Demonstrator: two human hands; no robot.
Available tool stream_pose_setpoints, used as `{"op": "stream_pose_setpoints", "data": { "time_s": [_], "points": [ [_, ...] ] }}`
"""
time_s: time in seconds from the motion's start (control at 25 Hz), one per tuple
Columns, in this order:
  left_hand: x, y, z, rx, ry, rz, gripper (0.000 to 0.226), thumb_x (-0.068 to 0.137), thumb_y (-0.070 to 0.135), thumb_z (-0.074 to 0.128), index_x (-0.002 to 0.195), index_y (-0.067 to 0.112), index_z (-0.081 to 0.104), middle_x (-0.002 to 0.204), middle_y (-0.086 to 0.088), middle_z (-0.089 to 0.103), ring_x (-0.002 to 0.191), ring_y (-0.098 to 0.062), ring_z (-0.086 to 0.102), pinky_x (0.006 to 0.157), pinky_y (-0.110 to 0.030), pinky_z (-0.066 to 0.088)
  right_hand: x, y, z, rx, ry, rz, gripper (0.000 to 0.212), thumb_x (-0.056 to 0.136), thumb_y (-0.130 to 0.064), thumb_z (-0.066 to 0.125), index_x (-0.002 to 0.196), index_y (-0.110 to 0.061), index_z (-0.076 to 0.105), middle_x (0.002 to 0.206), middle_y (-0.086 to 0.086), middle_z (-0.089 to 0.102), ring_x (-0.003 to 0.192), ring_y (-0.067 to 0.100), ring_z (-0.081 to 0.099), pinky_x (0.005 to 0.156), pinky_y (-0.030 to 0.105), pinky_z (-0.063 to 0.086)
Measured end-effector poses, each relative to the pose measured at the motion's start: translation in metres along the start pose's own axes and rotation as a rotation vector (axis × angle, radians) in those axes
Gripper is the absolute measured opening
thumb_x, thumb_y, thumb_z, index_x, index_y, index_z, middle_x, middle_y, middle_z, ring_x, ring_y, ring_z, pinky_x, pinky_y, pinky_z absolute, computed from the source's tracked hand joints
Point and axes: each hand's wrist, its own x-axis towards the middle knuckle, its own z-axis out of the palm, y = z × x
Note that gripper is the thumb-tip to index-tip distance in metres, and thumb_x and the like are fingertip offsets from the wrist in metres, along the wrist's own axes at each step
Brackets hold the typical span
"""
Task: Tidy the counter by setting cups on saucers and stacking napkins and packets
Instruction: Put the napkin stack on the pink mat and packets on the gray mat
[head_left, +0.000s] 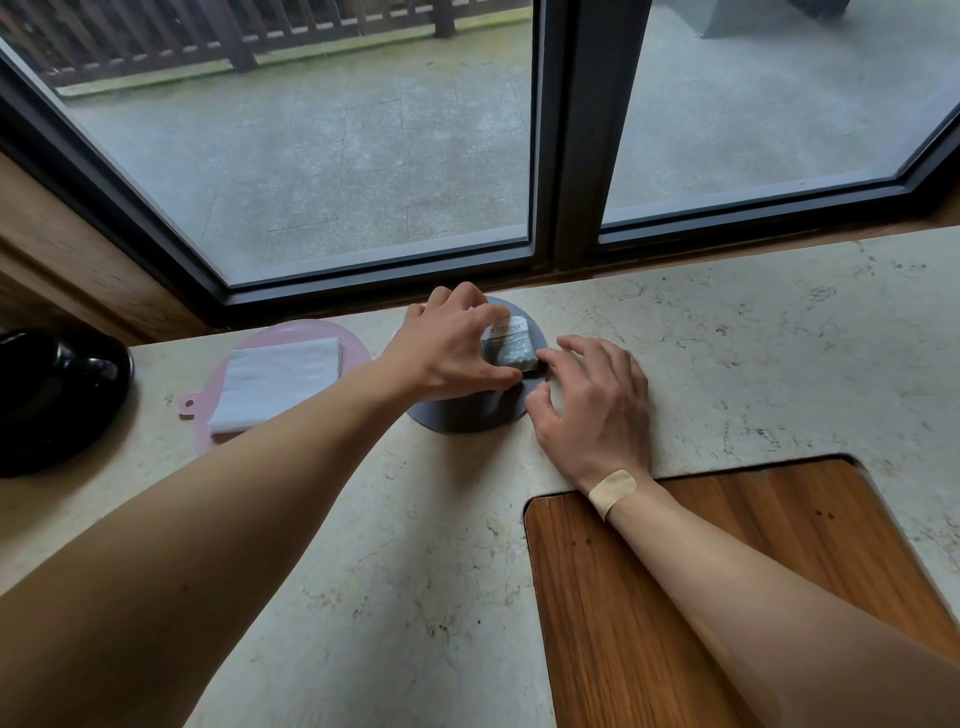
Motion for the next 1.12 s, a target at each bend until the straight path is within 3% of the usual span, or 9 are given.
{"op": "stream_pose_setpoints", "data": {
  "time_s": [0.6,0.84,1.0,1.12],
  "points": [
    [0.001,-0.003,0.000,0.002,-0.004,0.002,0.073,0.073,0.067,0.064,0.134,0.030,0.049,0.129,0.001,0.044,0.118,-0.021,0.037,0.095,-0.040,0.031,0.000,0.001,0.002,0.000,-0.001,-0.011,0.045,0.081,-0.034,0.043,0.114,-0.017,0.067,0.119,0.006,0.064,0.115,0.027,0.054,0.103,0.051,0.040],
    [-0.007,-0.009,-0.005,-0.094,-0.012,-0.002,0.090,0.069,0.069,0.065,0.146,0.031,0.036,0.140,0.000,0.038,0.126,-0.021,0.035,0.102,-0.043,0.030,0.001,0.001,0.002,0.027,0.027,-0.012,0.043,0.080,-0.032,0.047,0.114,-0.015,0.067,0.117,0.006,0.064,0.113,0.026,0.055,0.101,0.050,0.042],
    [-0.028,-0.038,-0.023,-0.096,0.005,-0.071,0.101,0.055,0.076,0.050,0.145,0.034,0.036,0.143,0.000,0.039,0.128,-0.024,0.034,0.103,-0.045,0.032,0.000,0.001,0.000,0.068,0.039,0.008,0.045,0.081,-0.033,0.045,0.115,-0.015,0.066,0.119,0.006,0.064,0.115,0.025,0.051,0.098,0.044,0.044],
    [-0.045,-0.062,-0.036,-0.068,-0.028,-0.134,0.106,0.047,0.075,0.050,0.145,0.036,0.037,0.145,0.003,0.038,0.131,-0.024,0.032,0.107,-0.049,0.032,0.000,-0.001,-0.006,0.130,0.013,0.061,0.050,0.081,-0.037,0.043,0.123,-0.016,0.062,0.127,0.007,0.060,0.122,0.026,0.045,0.096,0.047,0.046]
  ]
}}
